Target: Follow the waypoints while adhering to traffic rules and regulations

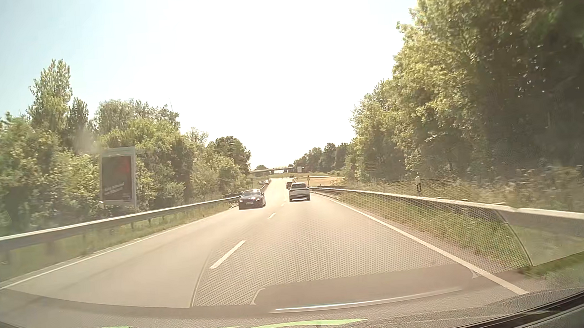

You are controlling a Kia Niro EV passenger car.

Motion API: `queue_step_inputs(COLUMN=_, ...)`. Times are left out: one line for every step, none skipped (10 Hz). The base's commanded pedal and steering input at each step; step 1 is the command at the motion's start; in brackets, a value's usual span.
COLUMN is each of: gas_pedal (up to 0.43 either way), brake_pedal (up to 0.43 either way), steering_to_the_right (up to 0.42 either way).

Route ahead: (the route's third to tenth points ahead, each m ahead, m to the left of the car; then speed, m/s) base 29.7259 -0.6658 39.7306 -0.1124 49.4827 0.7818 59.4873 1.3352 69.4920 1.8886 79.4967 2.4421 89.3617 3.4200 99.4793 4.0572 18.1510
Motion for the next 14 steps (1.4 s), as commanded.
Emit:
queue_step_inputs(gas_pedal=0.13, brake_pedal=0.0, steering_to_the_right=-0.007)
queue_step_inputs(gas_pedal=0.13, brake_pedal=0.0, steering_to_the_right=-0.008)
queue_step_inputs(gas_pedal=0.13, brake_pedal=0.0, steering_to_the_right=-0.007)
queue_step_inputs(gas_pedal=0.13, brake_pedal=0.0, steering_to_the_right=-0.007)
queue_step_inputs(gas_pedal=0.13, brake_pedal=0.0, steering_to_the_right=-0.007)
queue_step_inputs(gas_pedal=0.118, brake_pedal=0.0, steering_to_the_right=-0.007)
queue_step_inputs(gas_pedal=0.087, brake_pedal=0.0, steering_to_the_right=-0.008)
queue_step_inputs(gas_pedal=0.079, brake_pedal=0.0, steering_to_the_right=-0.007)
queue_step_inputs(gas_pedal=0.079, brake_pedal=0.0, steering_to_the_right=-0.007)
queue_step_inputs(gas_pedal=0.087, brake_pedal=0.0, steering_to_the_right=-0.007)
queue_step_inputs(gas_pedal=0.098, brake_pedal=0.0, steering_to_the_right=-0.007)
queue_step_inputs(gas_pedal=0.118, brake_pedal=0.0, steering_to_the_right=-0.008)
queue_step_inputs(gas_pedal=0.13, brake_pedal=0.0, steering_to_the_right=-0.008)
queue_step_inputs(gas_pedal=0.13, brake_pedal=0.0, steering_to_the_right=-0.008)
